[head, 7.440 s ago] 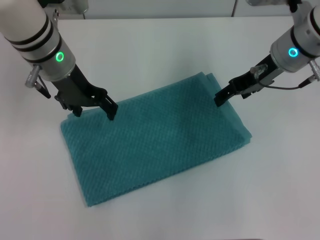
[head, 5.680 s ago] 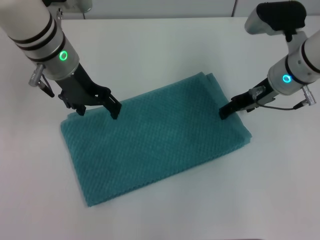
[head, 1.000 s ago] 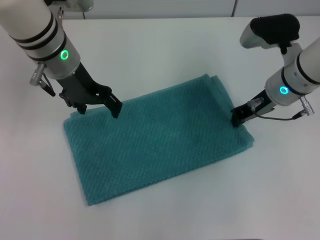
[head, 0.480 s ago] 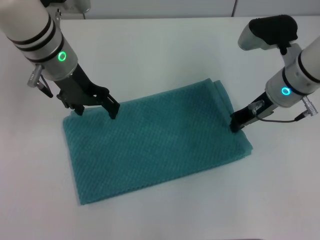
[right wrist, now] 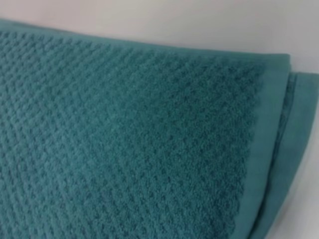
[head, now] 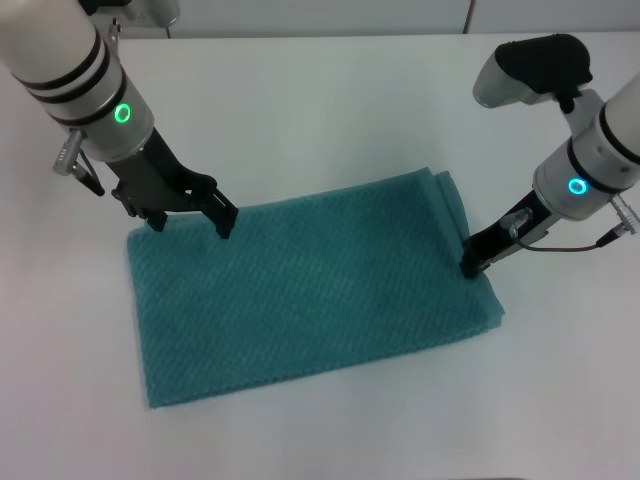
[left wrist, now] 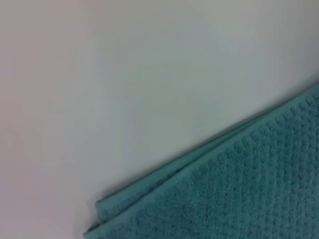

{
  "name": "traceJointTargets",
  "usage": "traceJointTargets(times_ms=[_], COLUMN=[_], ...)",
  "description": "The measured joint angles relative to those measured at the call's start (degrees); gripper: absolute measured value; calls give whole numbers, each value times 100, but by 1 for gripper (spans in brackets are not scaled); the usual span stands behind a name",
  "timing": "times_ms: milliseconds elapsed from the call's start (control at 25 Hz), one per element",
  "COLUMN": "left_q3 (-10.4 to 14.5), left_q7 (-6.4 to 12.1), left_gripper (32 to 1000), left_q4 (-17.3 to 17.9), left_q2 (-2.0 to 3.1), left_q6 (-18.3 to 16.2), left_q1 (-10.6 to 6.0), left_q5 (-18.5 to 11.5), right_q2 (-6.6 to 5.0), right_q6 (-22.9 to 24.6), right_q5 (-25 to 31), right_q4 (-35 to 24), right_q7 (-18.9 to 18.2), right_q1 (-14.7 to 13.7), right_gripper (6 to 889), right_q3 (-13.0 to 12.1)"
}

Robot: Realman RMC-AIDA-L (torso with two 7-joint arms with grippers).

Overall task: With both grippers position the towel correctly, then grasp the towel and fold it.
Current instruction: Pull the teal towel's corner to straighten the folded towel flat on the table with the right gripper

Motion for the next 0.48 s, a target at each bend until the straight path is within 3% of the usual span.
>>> traceJointTargets(times_ms=[480], left_q3=[0], left_q7=[0], left_gripper=[909], left_q4=[0], left_q2=[0], left_q6=[0], left_q1=[45], left_q5=[-3], right_q2=[17], right_q6=[-302], right_q5=[3], right_q4=[-45], right_q7=[-195], right_q1=[17], right_gripper=[60], right_q3=[0])
